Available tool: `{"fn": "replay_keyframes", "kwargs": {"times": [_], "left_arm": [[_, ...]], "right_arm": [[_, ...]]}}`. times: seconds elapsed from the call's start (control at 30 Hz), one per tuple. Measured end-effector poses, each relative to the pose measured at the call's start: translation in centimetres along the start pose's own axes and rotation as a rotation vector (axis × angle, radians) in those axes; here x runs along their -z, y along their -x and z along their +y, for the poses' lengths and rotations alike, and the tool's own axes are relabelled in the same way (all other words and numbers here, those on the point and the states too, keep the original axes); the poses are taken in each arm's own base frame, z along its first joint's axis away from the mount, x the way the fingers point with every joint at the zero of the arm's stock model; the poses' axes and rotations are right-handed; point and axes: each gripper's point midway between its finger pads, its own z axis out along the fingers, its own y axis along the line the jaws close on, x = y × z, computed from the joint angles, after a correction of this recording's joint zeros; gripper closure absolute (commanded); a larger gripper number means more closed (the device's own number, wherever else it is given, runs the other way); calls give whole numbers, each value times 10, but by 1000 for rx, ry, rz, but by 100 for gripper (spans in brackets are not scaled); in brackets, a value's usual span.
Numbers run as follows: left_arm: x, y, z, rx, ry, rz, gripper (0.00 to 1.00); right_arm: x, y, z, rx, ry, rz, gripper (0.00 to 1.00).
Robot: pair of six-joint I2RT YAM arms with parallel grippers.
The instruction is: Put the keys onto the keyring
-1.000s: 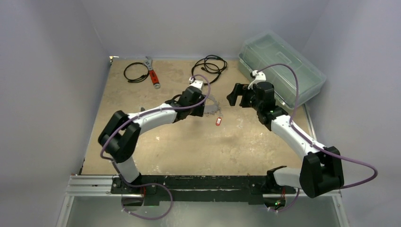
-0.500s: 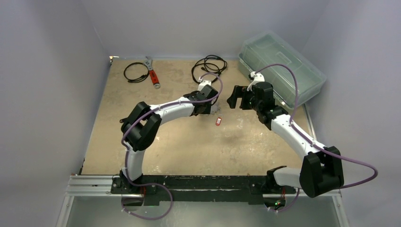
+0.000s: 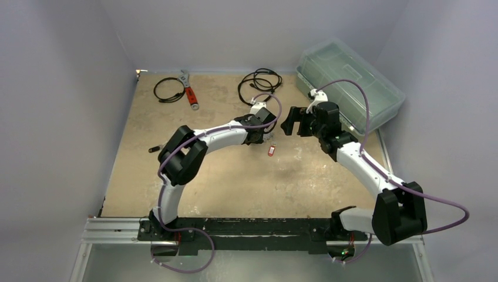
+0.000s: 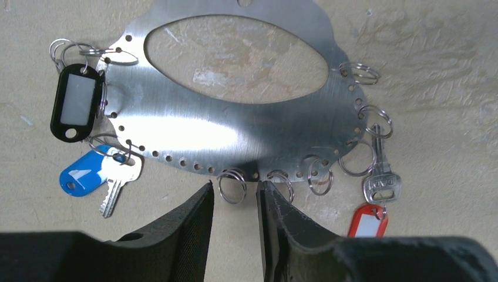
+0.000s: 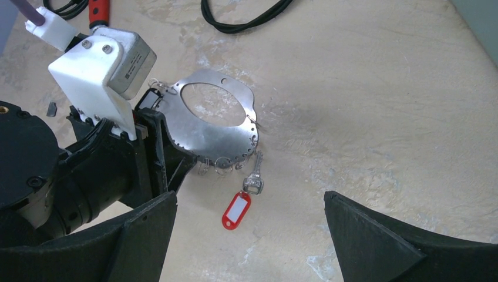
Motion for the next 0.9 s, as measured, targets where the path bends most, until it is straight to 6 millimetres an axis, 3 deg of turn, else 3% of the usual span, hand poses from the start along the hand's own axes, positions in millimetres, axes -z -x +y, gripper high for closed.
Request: {"fn": "replay_keyframes", "kwargs": {"times": [0.9], "left_arm": [[-11,-4,-6,-19,26,1,84]], "right_arm": [[1,-2,6,0,34,12,1]]}}
